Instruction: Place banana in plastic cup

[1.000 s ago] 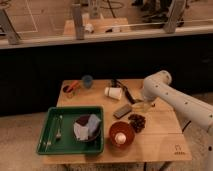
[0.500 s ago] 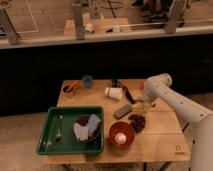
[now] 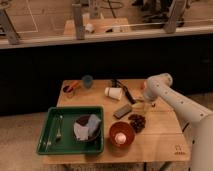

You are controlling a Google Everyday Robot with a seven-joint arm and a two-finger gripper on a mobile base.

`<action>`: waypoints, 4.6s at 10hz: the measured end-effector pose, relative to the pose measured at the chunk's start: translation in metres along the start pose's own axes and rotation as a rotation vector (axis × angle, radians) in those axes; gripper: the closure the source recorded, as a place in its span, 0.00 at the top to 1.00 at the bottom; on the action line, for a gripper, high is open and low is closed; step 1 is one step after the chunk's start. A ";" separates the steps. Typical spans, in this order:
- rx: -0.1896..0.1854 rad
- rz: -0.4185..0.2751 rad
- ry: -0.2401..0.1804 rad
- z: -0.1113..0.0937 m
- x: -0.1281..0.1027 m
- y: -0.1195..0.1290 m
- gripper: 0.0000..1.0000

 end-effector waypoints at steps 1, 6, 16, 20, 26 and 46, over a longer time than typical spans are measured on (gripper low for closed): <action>-0.002 -0.001 0.002 0.001 -0.001 0.000 0.70; -0.007 -0.001 0.009 0.002 -0.003 0.002 0.20; -0.002 0.177 -0.309 -0.090 -0.019 -0.027 0.00; -0.012 0.191 -0.359 -0.098 -0.023 -0.029 0.00; -0.020 0.168 -0.469 -0.097 -0.059 -0.028 0.00; 0.027 0.108 -0.981 -0.128 -0.249 -0.091 0.00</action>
